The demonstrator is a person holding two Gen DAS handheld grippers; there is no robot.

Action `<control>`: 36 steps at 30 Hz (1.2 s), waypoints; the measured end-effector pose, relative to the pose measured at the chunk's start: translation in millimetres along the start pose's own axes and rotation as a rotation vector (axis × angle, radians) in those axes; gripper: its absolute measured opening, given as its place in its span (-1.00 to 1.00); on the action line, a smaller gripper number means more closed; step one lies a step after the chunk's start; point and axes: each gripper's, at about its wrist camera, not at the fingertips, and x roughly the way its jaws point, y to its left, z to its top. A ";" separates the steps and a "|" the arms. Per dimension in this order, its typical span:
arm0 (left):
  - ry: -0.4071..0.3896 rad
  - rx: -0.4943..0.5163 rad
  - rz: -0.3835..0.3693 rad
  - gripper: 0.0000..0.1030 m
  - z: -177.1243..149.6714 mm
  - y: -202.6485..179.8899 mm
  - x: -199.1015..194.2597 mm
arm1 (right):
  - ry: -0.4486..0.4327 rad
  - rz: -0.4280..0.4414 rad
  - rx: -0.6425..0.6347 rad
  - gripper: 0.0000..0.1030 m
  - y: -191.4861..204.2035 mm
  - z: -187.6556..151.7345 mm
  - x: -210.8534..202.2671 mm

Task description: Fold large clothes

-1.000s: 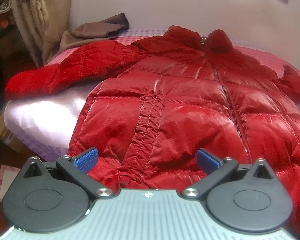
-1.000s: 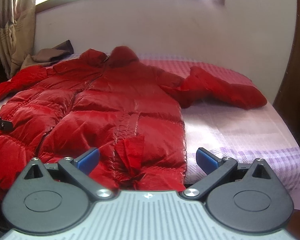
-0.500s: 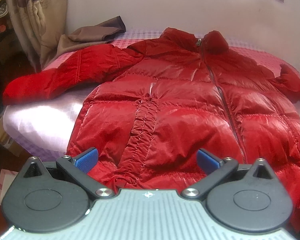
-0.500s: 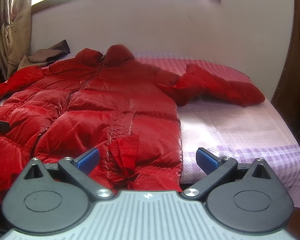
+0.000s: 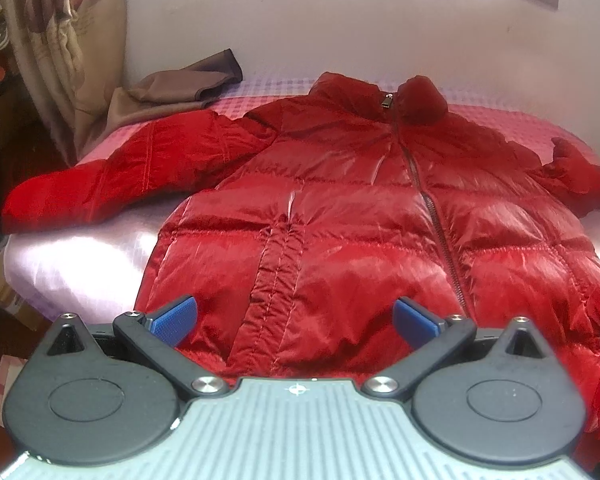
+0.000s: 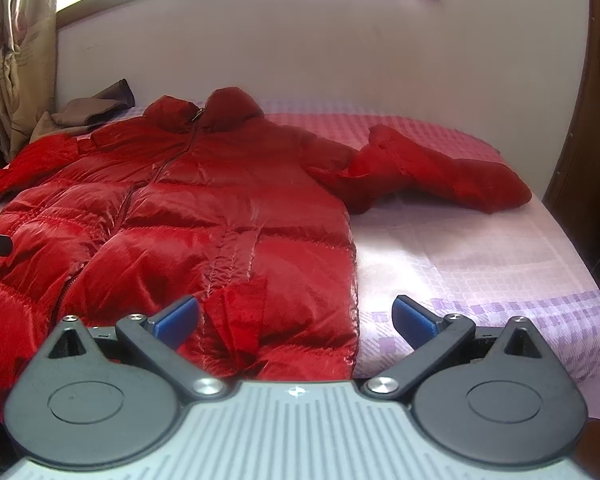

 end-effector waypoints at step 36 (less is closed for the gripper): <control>-0.095 -0.056 0.042 0.98 53.9 -10.1 39.1 | -0.104 0.011 0.797 0.38 -347.7 63.3 208.4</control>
